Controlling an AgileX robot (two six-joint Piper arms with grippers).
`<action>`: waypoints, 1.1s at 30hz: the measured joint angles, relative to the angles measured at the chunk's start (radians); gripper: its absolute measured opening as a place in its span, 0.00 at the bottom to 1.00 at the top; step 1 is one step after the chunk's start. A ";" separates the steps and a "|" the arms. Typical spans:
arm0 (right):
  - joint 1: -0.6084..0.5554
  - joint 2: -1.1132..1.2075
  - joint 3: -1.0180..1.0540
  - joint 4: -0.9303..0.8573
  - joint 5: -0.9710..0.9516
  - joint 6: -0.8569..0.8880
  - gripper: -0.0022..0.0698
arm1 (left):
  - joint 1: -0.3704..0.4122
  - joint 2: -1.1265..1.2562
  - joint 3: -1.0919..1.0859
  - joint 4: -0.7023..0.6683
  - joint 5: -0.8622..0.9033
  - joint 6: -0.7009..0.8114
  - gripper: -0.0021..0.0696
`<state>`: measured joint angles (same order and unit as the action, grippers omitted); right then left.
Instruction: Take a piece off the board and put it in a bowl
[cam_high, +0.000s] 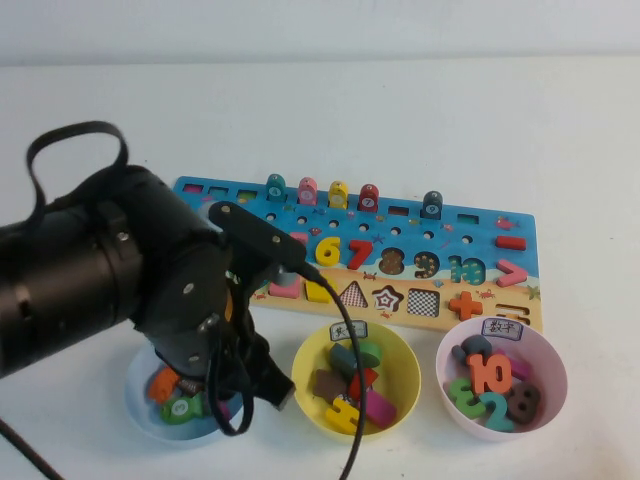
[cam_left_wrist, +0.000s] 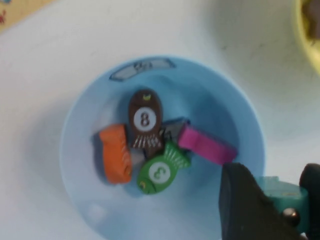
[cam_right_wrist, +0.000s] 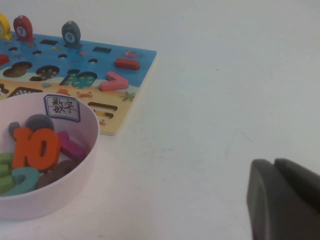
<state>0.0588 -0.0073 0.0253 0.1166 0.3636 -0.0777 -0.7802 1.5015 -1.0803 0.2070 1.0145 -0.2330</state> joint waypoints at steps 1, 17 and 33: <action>0.000 0.000 0.000 0.000 0.000 0.000 0.01 | 0.008 -0.023 0.026 -0.007 -0.038 -0.005 0.30; 0.000 0.000 0.000 0.000 0.000 0.000 0.01 | 0.189 0.084 0.055 -0.032 -0.134 -0.018 0.72; 0.000 0.000 0.000 0.000 0.000 0.000 0.01 | 0.119 -0.450 0.332 -0.095 -0.405 0.064 0.63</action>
<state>0.0588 -0.0073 0.0253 0.1166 0.3636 -0.0777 -0.6609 1.0514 -0.7479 0.1122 0.6100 -0.1688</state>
